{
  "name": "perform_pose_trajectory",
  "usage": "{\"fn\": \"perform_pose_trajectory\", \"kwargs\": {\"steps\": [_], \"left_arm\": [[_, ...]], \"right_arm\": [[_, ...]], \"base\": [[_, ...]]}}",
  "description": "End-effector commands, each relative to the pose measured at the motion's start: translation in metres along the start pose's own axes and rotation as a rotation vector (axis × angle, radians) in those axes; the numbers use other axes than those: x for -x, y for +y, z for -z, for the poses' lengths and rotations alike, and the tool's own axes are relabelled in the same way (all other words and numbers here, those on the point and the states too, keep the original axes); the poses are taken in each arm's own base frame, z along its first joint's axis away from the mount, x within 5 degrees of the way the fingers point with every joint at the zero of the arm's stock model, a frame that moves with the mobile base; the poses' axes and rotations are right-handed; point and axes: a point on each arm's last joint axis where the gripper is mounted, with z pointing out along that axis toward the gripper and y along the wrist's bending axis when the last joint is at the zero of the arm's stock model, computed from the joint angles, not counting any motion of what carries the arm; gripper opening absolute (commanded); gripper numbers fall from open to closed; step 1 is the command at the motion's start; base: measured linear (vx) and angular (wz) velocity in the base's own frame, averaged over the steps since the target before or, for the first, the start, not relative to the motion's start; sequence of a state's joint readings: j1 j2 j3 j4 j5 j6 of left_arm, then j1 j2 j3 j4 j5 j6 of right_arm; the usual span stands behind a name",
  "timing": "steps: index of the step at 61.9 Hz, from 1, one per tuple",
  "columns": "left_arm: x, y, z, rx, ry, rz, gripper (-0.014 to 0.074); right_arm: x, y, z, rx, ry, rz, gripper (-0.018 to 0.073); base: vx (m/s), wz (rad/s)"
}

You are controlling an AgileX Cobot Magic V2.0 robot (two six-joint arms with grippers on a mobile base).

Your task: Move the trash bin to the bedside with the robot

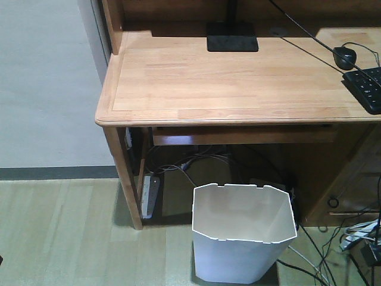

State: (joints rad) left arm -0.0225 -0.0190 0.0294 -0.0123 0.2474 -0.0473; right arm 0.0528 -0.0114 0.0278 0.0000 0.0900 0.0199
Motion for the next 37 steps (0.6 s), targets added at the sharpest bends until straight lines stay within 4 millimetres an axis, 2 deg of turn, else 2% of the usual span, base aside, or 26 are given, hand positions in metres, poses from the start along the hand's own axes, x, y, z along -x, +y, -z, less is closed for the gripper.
{"fn": "perform_pose_trajectory", "kwargs": {"steps": [1,37], "left_arm": [[-0.0025,-0.0001,-0.0016,-0.009,-0.053,0.012,-0.0006],[-0.0025,-0.0001,-0.0016,-0.009,-0.053,0.012,-0.0006]], "right_arm": [[0.0011,-0.0003,0.0003,-0.004,-0.067,0.007,-0.0011],[0.0011,-0.0003,0.0003,-0.004,-0.067,0.007,-0.0011]], "base": [[0.00,0.00],[0.00,0.00]]}}
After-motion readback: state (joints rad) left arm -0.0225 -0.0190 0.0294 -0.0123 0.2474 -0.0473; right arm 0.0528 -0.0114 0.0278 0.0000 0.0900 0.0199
